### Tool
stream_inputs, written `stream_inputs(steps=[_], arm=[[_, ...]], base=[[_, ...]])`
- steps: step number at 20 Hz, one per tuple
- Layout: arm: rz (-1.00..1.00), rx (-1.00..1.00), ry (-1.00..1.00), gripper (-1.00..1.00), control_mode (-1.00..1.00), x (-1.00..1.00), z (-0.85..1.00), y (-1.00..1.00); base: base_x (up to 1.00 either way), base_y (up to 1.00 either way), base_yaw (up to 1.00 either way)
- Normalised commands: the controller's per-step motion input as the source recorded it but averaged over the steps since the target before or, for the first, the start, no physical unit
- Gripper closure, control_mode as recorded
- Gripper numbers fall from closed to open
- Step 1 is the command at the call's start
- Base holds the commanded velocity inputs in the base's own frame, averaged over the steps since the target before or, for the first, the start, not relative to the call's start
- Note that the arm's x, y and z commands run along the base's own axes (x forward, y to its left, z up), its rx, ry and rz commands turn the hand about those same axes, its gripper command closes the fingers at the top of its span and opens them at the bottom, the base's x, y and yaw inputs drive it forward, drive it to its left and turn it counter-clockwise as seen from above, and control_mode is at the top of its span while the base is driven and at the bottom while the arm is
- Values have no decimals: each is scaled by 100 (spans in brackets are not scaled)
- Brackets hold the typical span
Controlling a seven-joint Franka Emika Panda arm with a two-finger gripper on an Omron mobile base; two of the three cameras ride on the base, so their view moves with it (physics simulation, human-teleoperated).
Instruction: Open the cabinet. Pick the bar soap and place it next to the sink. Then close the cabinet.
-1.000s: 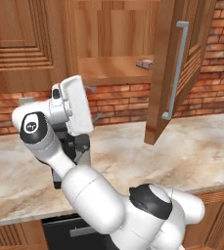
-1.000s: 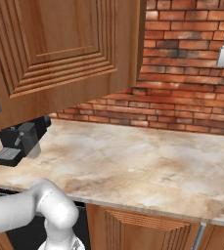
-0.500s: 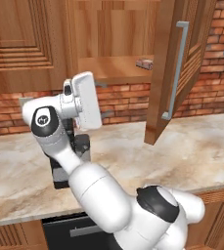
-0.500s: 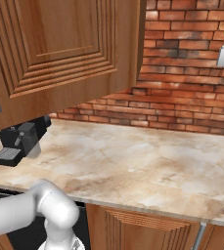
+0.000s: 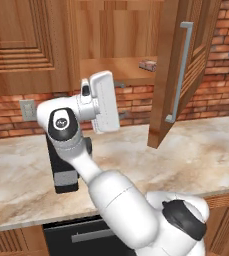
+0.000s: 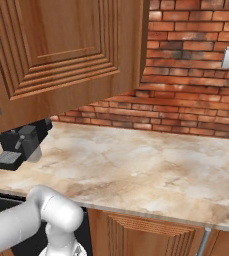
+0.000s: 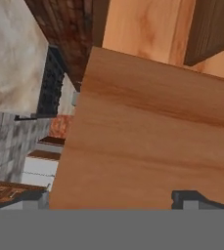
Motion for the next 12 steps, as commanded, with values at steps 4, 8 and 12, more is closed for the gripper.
stream_inputs(steps=[4, 8, 12], arm=[[2, 0, 0, -100, -100, -54, 17, -38], [1, 0, 0, -100, -100, -49, 15, -38], [0, 0, 0, -100, -100, -44, 15, -43]], base=[[0, 0, 0], [0, 0, 0], [0, 0, 0]])
